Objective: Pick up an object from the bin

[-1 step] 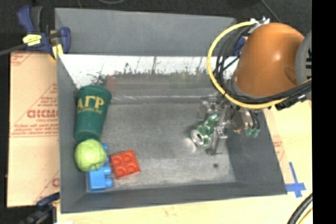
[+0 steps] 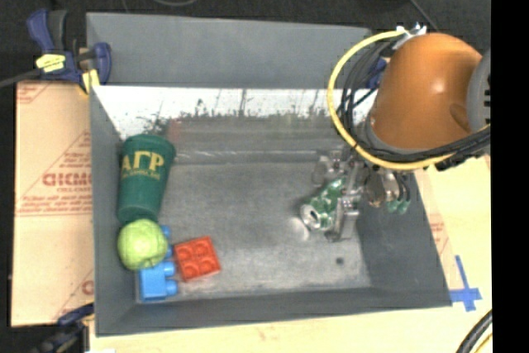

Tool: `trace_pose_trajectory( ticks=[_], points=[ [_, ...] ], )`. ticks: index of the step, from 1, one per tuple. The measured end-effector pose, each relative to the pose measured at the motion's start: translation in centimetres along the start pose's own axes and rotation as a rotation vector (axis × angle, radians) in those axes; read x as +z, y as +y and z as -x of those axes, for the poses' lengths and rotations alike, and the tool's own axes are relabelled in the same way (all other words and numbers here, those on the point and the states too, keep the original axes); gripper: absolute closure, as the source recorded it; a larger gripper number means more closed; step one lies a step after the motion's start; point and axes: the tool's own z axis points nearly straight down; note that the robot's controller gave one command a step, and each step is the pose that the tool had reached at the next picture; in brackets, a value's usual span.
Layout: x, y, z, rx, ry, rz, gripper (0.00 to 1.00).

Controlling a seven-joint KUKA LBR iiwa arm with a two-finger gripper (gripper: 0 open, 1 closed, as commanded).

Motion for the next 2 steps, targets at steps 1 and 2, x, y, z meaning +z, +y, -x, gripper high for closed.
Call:
trace_pose_trajectory(
  ticks=[1, 2],
  points=[
    [3.0, -2.4, -0.7, -0.013, -0.007, 0.000, 0.00],
    [6.7, -8.0, 0.6, -0.059, -0.001, -0.002, 0.00]
  ],
)
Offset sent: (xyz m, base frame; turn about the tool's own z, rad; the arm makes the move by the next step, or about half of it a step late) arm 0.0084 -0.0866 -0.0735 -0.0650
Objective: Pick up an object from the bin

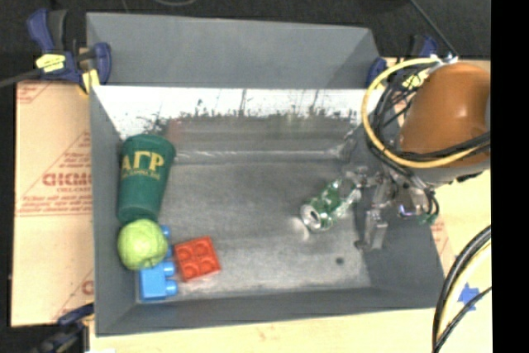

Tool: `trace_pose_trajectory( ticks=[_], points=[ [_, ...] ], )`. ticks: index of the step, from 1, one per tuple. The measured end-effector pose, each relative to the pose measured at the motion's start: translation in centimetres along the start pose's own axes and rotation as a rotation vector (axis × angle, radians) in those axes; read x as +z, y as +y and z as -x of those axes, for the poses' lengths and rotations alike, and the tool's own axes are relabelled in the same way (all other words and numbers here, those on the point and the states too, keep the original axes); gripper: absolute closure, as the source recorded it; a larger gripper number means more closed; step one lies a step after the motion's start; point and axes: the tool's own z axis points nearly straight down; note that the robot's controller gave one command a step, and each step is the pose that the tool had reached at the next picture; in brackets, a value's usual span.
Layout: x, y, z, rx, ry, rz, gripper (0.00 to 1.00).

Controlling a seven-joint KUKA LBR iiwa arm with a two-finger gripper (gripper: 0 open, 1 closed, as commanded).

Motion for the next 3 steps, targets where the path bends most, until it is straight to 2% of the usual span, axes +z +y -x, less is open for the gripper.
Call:
trace_pose_trajectory(
  ticks=[1, 2, 3],
  points=[
    [2.6, -1.2, 0.2, 0.019, 0.001, 0.001, 0.00],
    [4.8, 0.0, 2.0, -0.040, 0.000, 0.000, 0.00],
    [5.7, 0.1, 2.0, -0.008, 0.002, 0.004, 0.00]
  ],
)
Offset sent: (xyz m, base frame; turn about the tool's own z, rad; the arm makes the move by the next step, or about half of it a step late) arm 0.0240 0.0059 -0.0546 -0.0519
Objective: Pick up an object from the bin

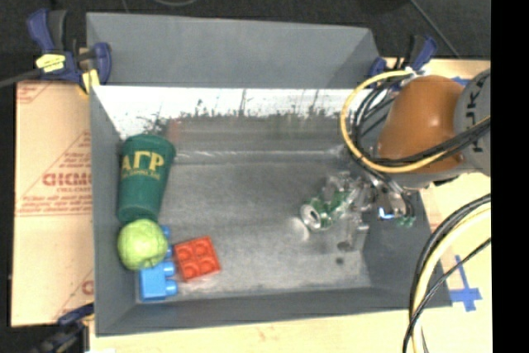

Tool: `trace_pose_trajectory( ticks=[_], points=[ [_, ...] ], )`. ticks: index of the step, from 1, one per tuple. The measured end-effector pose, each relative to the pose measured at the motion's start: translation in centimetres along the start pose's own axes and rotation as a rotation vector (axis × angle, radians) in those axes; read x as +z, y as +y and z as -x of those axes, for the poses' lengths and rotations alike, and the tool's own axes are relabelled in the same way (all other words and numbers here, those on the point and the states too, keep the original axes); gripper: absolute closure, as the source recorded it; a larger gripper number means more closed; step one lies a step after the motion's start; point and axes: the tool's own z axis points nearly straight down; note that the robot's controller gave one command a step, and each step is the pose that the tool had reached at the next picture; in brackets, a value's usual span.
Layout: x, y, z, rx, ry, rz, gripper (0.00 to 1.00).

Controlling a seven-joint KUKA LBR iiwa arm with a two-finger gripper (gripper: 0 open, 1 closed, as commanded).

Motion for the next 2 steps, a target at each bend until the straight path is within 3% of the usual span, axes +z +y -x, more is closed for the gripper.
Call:
trace_pose_trajectory(
  ticks=[1, 2],
  points=[
    [3.15, -0.12, 2.73, 0.041, -0.006, -0.002, 0.00],
    [4.13, -0.57, 3.60, 0.043, -0.022, -0.008, 1.00]
  ],
)
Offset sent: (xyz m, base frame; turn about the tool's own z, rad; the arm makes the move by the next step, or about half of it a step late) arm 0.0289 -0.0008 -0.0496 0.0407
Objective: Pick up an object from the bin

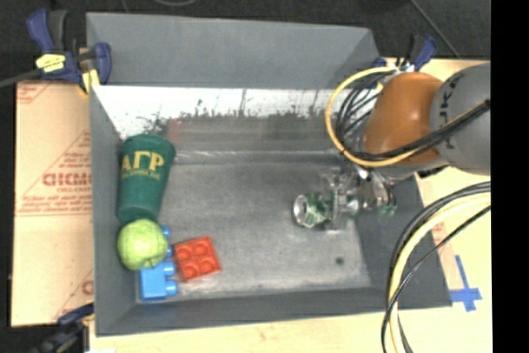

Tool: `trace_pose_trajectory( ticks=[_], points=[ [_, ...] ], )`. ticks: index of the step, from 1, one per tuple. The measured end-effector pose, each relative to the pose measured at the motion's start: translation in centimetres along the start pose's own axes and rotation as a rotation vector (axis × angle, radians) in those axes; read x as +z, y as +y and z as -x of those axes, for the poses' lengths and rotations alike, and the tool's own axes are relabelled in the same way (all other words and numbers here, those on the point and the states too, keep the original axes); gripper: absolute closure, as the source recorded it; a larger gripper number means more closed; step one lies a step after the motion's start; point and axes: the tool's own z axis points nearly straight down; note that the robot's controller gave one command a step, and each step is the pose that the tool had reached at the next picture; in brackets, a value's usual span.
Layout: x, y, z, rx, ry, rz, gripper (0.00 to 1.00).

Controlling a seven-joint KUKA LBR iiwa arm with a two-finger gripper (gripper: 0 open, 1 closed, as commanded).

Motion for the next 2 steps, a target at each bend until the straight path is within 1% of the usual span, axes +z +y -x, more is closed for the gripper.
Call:
trace_pose_trajectory(
  ticks=[1, 2],
  points=[
    [-0.1, 0.0, 0.0, 0.000, -0.001, -0.001, 1.00],
    [-14.4, -2.2, 2.1, 0.011, 0.019, 0.002, 1.00]
  ],
)
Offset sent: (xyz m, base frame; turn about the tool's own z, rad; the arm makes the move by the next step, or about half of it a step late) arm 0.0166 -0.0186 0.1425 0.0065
